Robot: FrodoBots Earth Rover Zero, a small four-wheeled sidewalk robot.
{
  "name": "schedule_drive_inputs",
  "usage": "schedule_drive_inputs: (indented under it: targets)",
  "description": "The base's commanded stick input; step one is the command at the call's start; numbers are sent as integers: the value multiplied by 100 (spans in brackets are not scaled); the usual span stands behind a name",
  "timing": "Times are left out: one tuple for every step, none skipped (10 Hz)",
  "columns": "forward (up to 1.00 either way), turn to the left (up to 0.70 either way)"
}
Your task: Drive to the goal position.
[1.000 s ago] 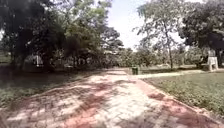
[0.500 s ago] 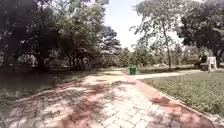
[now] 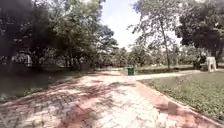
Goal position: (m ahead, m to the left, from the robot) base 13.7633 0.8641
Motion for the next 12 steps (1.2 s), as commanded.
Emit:
schedule_drive_inputs:
  targets:
    - [70, 0]
    - [70, 0]
    - [70, 0]
    - [70, 0]
    - [70, -35]
    - [70, -35]
    - [70, 0]
    - [70, 0]
    - [70, 0]
    - [70, 0]
    - [70, 0]
    - [70, 0]
